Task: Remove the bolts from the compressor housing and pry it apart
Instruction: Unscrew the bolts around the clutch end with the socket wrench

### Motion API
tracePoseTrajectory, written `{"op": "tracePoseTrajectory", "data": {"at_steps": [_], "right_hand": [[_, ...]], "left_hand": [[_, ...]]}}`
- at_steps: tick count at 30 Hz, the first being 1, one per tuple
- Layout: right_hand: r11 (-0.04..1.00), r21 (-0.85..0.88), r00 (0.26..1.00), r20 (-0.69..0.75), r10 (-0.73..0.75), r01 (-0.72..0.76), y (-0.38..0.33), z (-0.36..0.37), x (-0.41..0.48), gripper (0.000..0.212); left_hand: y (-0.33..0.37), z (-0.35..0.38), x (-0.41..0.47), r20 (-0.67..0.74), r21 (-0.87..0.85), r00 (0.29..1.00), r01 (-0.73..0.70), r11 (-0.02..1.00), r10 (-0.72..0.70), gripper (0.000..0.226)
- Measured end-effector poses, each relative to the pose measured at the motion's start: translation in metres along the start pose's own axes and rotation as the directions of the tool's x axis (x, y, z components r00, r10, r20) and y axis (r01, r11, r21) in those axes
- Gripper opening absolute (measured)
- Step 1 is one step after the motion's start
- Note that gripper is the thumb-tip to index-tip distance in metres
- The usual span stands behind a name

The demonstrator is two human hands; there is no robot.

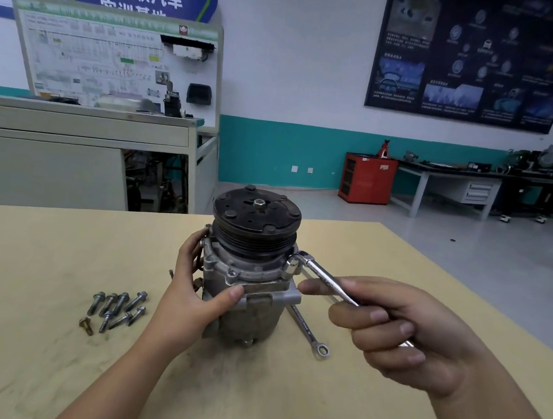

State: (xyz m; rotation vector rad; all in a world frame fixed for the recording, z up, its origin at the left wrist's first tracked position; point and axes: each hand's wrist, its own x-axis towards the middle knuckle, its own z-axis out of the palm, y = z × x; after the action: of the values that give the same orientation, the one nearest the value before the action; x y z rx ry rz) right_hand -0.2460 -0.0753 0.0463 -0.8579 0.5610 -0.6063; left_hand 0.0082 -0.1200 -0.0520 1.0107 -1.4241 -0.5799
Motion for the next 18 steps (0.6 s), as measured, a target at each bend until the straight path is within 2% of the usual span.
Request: {"op": "tracePoseTrajectory", "data": {"at_steps": [2,3,5,7,13,16,18], "right_hand": [[0.963,-0.269,0.995,-0.091,-0.047,0.021,-0.007,-0.002,-0.001,0.036],[0.913,-0.408,0.988,-0.132,-0.082,0.021,-0.011,-0.004,-0.002,0.036],[0.762,-0.647,0.972,-0.179,-0.151,-0.001,-0.019,-0.006,-0.001,0.032],[0.61,-0.792,0.961,-0.187,-0.205,-0.024,-0.026,-0.007,0.0,0.029],[0.319,-0.937,0.925,-0.241,-0.294,-0.143,-0.047,-0.01,0.007,0.03],[0.155,-0.964,0.896,-0.258,-0.362,-0.216,-0.056,-0.009,0.012,0.03],[0.085,-0.969,0.892,-0.246,-0.379,-0.231,-0.06,-0.008,0.015,0.029]], "left_hand": [[0.001,0.0,0.0,0.0,0.004,1.0,0.006,1.0,-0.006,0.081],[0.002,0.0,0.001,0.0,0.007,1.0,0.008,1.0,-0.008,0.081],[0.002,0.0,0.001,0.001,0.012,1.0,0.014,1.0,-0.014,0.08],[0.002,0.0,0.001,0.003,0.014,1.0,0.015,1.0,-0.015,0.08],[0.002,0.0,0.0,0.004,0.018,1.0,0.01,1.0,-0.01,0.08],[0.002,0.0,0.0,0.004,0.018,1.0,0.011,1.0,-0.011,0.079],[0.002,0.0,0.0,0.003,0.018,1.0,0.012,1.0,-0.012,0.079]]}}
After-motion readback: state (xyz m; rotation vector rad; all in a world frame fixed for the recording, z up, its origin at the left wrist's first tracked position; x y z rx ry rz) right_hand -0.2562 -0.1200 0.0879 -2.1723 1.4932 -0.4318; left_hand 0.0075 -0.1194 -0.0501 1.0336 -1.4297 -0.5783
